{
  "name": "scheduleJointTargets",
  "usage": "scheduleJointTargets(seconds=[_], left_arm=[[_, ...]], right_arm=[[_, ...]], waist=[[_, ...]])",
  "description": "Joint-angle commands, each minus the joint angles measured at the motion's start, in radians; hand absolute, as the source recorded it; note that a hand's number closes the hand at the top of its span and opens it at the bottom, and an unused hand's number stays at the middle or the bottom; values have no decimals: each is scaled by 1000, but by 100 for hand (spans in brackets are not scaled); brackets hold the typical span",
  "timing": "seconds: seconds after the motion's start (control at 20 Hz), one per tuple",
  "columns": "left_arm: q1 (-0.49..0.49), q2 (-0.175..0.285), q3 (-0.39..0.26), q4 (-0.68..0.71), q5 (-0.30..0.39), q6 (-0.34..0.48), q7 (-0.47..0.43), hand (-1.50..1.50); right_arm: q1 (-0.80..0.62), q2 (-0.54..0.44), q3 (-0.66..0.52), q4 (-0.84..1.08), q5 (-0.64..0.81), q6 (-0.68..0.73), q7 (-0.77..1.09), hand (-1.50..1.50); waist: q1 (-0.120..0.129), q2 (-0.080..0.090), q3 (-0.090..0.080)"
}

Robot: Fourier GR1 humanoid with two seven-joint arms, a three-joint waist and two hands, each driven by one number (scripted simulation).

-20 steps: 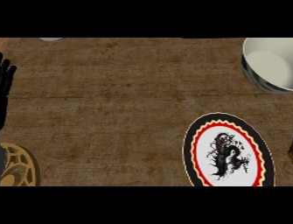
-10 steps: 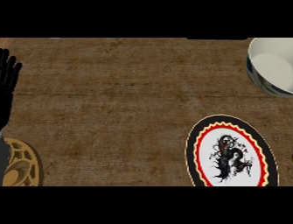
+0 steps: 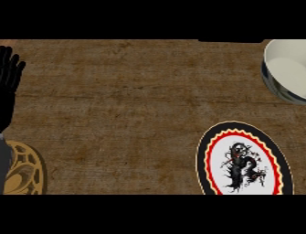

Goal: Pick the lemon from the plate and place it in the bowl

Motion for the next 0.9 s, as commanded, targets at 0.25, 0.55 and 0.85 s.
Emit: scheduleJointTargets(seconds=[0.25,0.55,0.85], left_arm=[[10,-24,-18,9,-12,-3,-21,0],[32,-7,-11,-82,-4,7,57,0],[4,-2,8,9,-9,-9,-10,0]], right_arm=[[-280,156,222,-109,42,52,244,150],[-340,331,303,-87,88,-27,315,150],[-389,462,363,-20,151,-135,357,150]], waist=[[4,0,-1],[-1,-4,0],[-12,0,0]])
